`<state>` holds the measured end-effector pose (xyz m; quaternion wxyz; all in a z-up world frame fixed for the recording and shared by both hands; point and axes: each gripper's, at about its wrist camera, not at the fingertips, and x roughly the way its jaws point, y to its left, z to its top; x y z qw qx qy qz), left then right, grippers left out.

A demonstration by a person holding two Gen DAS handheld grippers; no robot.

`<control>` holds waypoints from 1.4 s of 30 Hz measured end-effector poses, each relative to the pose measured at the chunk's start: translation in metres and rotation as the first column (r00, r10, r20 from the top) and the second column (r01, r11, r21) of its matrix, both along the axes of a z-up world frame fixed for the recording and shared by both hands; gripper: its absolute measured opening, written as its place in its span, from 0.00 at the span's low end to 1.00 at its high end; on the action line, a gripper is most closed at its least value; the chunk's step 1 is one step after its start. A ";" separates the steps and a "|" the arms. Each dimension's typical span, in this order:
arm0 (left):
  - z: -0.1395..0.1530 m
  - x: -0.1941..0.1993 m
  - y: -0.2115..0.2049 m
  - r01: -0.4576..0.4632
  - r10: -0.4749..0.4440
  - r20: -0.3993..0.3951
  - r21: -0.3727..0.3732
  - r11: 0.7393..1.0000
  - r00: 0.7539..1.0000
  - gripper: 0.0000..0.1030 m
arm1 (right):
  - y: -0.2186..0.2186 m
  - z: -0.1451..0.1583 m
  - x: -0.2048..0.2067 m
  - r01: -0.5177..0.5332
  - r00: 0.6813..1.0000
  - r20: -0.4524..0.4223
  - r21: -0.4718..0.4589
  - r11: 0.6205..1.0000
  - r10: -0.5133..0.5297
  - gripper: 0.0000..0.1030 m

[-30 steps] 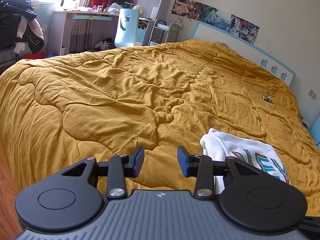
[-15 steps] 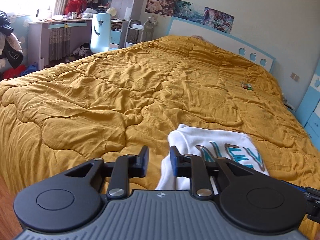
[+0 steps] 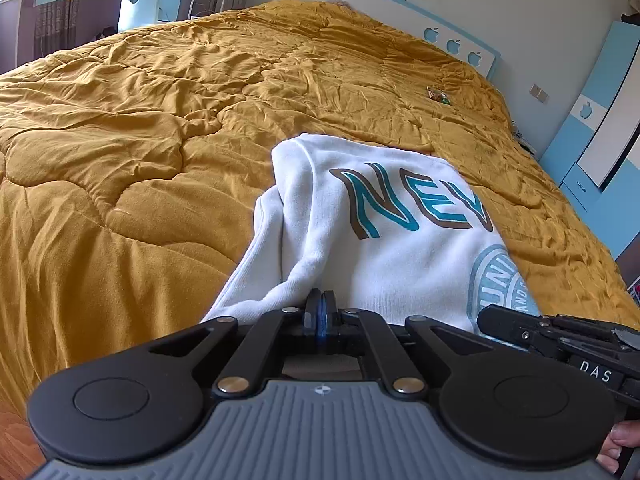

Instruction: Fold small clothes

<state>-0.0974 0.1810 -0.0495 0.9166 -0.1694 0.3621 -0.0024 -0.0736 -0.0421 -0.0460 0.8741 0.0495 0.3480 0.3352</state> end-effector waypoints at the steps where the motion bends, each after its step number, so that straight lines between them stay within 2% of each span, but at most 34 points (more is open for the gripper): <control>1: 0.000 0.000 0.002 -0.002 0.002 0.000 -0.006 1.000 1.000 0.03 | -0.002 -0.003 -0.001 -0.001 1.000 0.000 -0.013 1.000 0.001 0.00; 5: 0.000 0.000 0.015 -0.010 0.010 -0.003 -0.062 0.998 1.000 0.06 | -0.020 -0.005 0.006 0.024 0.998 -0.053 0.044 0.999 -0.021 0.00; 8: 0.006 -0.002 0.022 0.001 0.003 0.034 -0.104 0.995 0.999 0.06 | -0.034 0.000 0.006 0.051 0.997 -0.068 0.114 0.992 -0.043 0.00; 9: 0.013 -0.002 0.021 0.010 -0.004 0.064 -0.089 0.996 0.998 0.06 | -0.038 0.002 0.006 0.065 0.996 -0.062 0.143 0.988 -0.056 0.00; 11: 0.023 0.001 0.015 0.036 -0.031 0.112 -0.036 0.999 0.993 0.08 | -0.043 0.012 0.007 0.100 0.995 0.006 0.166 0.981 -0.102 0.00; 12: 0.029 0.008 0.007 0.057 -0.060 0.129 0.022 0.998 0.990 0.12 | -0.043 0.017 0.012 0.118 0.991 0.046 0.155 0.981 -0.127 0.00; 13: 0.032 0.015 0.001 0.069 -0.078 0.133 0.071 0.995 0.988 0.12 | -0.041 0.020 0.019 0.127 0.989 0.058 0.144 0.981 -0.136 0.00; 15: 0.035 0.042 -0.013 0.080 -0.097 0.085 0.181 0.980 0.992 0.12 | -0.036 0.023 0.035 0.138 0.988 0.058 0.127 0.982 -0.146 0.00; 16: 0.035 0.053 -0.015 0.082 -0.097 0.071 0.190 0.978 0.993 0.11 | -0.033 0.022 0.046 0.157 0.984 0.060 0.117 0.981 -0.165 0.00; 20: 0.033 0.099 -0.010 0.145 -0.148 0.040 0.068 0.987 0.988 0.04 | -0.028 0.012 0.083 0.200 0.979 0.019 0.097 0.975 -0.203 0.00; 22: 0.027 0.116 -0.014 0.150 -0.151 0.005 0.087 0.985 0.989 0.01 | -0.024 0.006 0.098 0.199 0.980 0.003 0.091 0.976 -0.200 0.00; 25: 0.012 0.129 -0.016 0.109 -0.107 -0.020 0.141 0.984 0.994 0.00 | -0.014 -0.003 0.111 0.206 0.978 0.011 0.051 0.977 -0.207 0.00; 29: -0.002 0.133 -0.005 0.071 -0.068 -0.037 0.087 0.994 0.997 0.01 | -0.012 -0.014 0.119 0.246 0.969 -0.010 0.026 0.969 -0.246 0.00; 32: -0.007 0.134 -0.003 0.058 -0.054 -0.041 0.093 0.994 0.998 0.02 | -0.012 -0.018 0.119 0.268 0.963 -0.006 0.009 0.963 -0.268 0.00; 35: -0.009 0.136 -0.001 0.037 -0.033 -0.040 0.104 0.994 0.999 0.02 | -0.011 -0.017 0.116 0.327 0.945 0.043 -0.042 0.944 -0.325 0.00; 38: -0.010 0.137 0.002 0.012 -0.007 -0.051 0.099 0.995 0.999 0.03 | -0.018 -0.018 0.117 0.347 0.938 0.005 -0.017 0.938 -0.347 0.00; 42: -0.008 0.138 0.001 -0.002 0.010 -0.062 0.115 0.993 0.998 0.06 | -0.021 -0.015 0.114 0.379 0.926 0.025 -0.033 0.925 -0.378 0.00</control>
